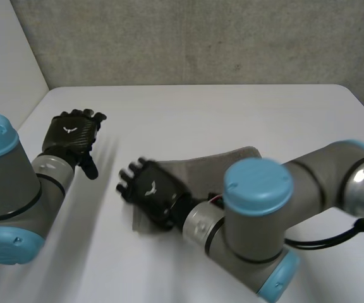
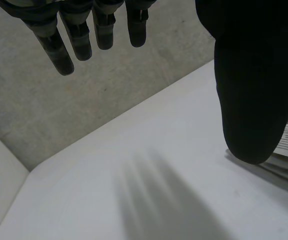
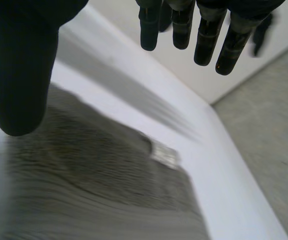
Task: Fold the laundry
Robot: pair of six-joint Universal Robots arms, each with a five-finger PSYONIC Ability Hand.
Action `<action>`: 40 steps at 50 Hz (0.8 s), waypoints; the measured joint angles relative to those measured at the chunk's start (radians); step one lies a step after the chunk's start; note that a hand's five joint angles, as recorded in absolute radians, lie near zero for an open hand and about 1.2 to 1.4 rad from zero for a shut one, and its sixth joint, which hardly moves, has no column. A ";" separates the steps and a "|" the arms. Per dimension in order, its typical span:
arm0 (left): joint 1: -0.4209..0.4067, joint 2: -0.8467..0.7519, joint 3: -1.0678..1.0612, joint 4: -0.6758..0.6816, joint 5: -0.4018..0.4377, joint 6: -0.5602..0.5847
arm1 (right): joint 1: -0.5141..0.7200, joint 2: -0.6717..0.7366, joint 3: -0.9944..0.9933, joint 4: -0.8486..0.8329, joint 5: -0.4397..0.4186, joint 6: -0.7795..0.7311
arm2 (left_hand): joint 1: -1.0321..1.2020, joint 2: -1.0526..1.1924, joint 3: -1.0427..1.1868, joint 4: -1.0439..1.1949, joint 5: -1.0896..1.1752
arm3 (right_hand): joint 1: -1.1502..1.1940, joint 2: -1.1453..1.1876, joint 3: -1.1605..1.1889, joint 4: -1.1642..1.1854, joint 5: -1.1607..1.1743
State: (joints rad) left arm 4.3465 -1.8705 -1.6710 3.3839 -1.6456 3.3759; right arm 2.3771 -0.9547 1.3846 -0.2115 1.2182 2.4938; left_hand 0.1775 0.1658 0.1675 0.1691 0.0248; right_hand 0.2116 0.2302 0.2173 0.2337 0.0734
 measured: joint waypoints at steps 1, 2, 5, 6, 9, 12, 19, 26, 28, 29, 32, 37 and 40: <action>-0.008 0.000 -0.001 0.000 0.000 0.000 | -0.013 -0.022 0.008 0.003 0.010 0.024 | 0.000 0.000 0.000 0.000 0.000 | 0.000 -0.002 -0.004 0.000 -0.001; -0.017 0.000 -0.003 0.000 0.000 -0.001 | -0.032 -0.049 0.019 0.006 0.024 0.058 | 0.000 0.000 0.000 0.000 0.000 | 0.000 -0.002 -0.004 0.000 -0.001; -0.041 0.001 -0.008 0.000 0.001 -0.001 | -0.088 -0.109 0.055 0.017 0.054 0.150 | 0.000 0.000 0.000 0.000 0.000 | 0.000 -0.002 -0.004 0.000 -0.001; -0.047 0.001 -0.009 0.000 0.001 -0.001 | -0.105 -0.125 0.066 0.020 0.062 0.176 | 0.000 0.000 0.000 0.000 0.000 | 0.000 -0.002 -0.004 0.000 -0.001; -0.062 0.002 -0.012 0.000 0.001 -0.001 | -0.147 -0.159 0.096 0.030 0.075 0.234 | 0.000 0.000 0.000 0.000 0.000 | 0.000 -0.002 -0.004 0.000 -0.001; -0.083 0.006 -0.016 0.000 0.000 -0.001 | -0.251 -0.209 0.175 0.053 0.083 0.318 | 0.000 0.000 0.000 0.000 0.000 | 0.000 -0.002 -0.004 0.000 -0.002; -0.098 0.003 -0.018 0.002 0.000 -0.001 | -0.433 -0.238 0.316 0.065 0.071 0.350 | 0.000 0.000 0.000 0.000 0.000 | 0.000 -0.002 -0.004 0.000 -0.002; -0.098 -0.005 -0.017 0.003 0.000 -0.001 | -0.551 -0.231 0.422 0.048 0.046 0.290 | 0.000 0.000 0.000 -0.001 0.000 | 0.171 0.202 0.221 0.204 0.181; -0.098 -0.006 -0.017 0.003 0.000 -0.001 | -0.569 -0.227 0.439 0.036 0.036 0.274 | 0.000 0.000 0.000 -0.001 0.000 | 0.359 0.436 0.449 0.415 0.380; -0.098 -0.007 -0.017 0.003 0.000 -0.001 | -0.576 -0.225 0.445 0.028 0.031 0.268 | 0.000 0.000 0.000 -0.001 0.000 | 0.425 0.524 0.516 0.498 0.460; -0.097 -0.007 -0.017 0.003 0.000 0.000 | -0.596 -0.221 0.464 -0.031 0.018 0.248 | 0.000 0.000 0.000 -0.001 0.000 | 0.701 0.914 0.932 0.919 0.856; -0.097 -0.007 -0.018 0.003 0.000 0.000 | -0.602 -0.223 0.469 -0.094 0.017 0.234 | 0.000 0.000 0.000 -0.001 0.000 | 0.707 0.925 0.965 0.956 0.882; -0.096 -0.007 -0.018 0.003 0.000 0.000 | -0.580 -0.240 0.448 -0.181 0.031 0.185 | 0.000 0.000 0.000 -0.001 0.000 | 0.707 0.925 0.965 0.957 0.890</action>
State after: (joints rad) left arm 4.2502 -1.8777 -1.6889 3.3871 -1.6459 3.3761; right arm 1.7967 -1.1944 1.8323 -0.3922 1.2490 2.6783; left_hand 0.1775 0.1656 0.1675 0.1679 0.0248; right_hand 0.9184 1.1552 1.1822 1.1905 0.9631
